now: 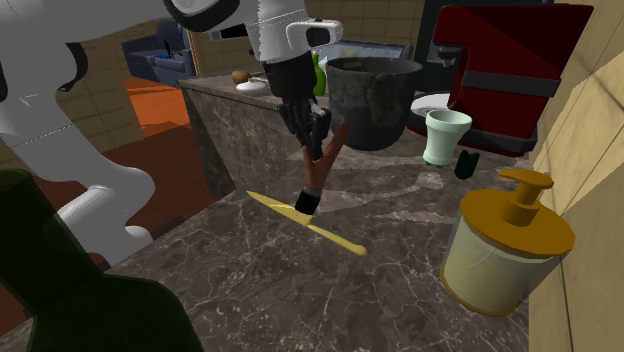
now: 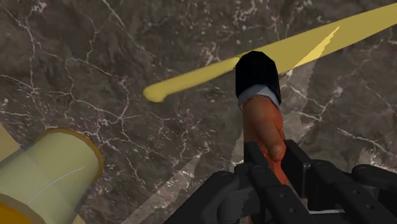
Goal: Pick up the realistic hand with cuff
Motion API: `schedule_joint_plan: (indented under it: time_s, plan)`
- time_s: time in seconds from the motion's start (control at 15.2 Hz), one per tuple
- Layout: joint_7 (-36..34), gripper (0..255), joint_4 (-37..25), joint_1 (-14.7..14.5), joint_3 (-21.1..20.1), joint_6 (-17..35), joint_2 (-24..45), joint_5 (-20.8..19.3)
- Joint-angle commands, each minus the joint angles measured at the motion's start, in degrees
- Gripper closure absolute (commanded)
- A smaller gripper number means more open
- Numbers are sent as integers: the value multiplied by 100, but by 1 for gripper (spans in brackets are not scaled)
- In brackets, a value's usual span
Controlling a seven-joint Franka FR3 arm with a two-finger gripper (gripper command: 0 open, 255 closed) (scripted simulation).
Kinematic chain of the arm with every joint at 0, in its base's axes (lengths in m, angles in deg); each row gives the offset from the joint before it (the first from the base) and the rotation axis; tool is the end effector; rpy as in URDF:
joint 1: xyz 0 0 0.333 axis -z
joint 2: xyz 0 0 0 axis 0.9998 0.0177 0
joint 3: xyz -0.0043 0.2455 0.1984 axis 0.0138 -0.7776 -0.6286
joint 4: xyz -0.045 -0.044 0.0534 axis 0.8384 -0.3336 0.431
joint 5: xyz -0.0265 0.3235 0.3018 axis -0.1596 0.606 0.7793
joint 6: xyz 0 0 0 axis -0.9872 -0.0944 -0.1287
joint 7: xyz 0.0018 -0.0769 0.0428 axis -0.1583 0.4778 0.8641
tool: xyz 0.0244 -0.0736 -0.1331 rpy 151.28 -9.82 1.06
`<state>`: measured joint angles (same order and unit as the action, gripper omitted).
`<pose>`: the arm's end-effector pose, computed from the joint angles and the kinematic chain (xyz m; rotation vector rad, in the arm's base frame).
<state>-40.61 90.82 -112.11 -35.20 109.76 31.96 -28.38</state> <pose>0.4756 0.2288 0.6323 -2.5680 -1.7588 -0.3795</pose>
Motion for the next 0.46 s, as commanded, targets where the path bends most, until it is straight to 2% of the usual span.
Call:
schedule_joint_plan:
  time_s: [0.0, 0.26, 0.4]
  plan:
    - [-22, 255, -202, -4, -9, -155, 46, -3]
    - [-38, 255, -637, -3, -7, -472, 164, -8]
    - [-38, 255, -654, -3, -7, -484, 169, -8]
